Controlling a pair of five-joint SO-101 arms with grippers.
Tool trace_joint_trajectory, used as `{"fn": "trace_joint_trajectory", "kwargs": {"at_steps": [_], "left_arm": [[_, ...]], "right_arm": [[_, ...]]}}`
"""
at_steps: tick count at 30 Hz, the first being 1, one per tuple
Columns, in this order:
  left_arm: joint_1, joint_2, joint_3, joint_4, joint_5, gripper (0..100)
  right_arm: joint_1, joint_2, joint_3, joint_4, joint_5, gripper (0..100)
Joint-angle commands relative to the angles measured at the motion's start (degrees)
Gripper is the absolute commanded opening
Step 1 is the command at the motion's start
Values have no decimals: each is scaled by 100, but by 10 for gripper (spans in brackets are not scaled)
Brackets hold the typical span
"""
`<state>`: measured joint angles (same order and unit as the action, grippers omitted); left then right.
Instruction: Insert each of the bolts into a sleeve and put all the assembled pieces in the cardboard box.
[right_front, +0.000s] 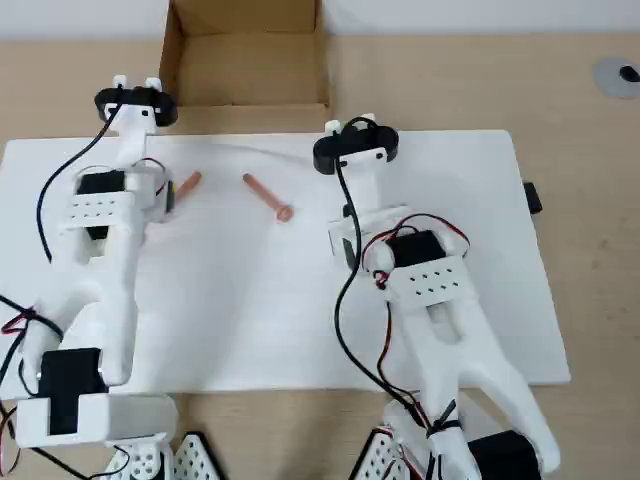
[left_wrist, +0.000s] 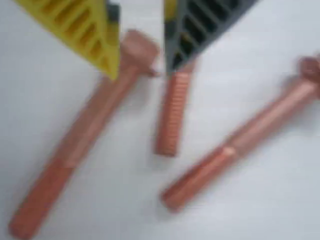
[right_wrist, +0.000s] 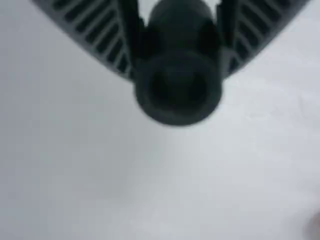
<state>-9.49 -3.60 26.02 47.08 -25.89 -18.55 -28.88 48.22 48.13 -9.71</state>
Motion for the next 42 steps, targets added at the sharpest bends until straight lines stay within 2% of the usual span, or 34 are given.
{"fn": "trace_joint_trajectory", "kwargs": {"at_steps": [1, 8, 13, 21, 32, 42], "left_arm": [[-88, -22, -176, 44, -976, 74], [35, 40, -158, 44, -1099, 74], [132, 725, -273, 220, -818, 74], [185, 1288, -1196, 1037, -387, 74], [765, 1244, -1925, 1767, -185, 74], [475, 1473, -1881, 1415, -202, 75]], "right_arm": [[66, -233, -13, -105, 53, 10], [66, -233, -13, -132, 53, 10], [66, -233, -13, -141, 35, 10], [57, -233, -13, -132, 35, 10], [57, -233, -13, -132, 35, 10], [57, -233, -13, -114, 35, 10]]}}
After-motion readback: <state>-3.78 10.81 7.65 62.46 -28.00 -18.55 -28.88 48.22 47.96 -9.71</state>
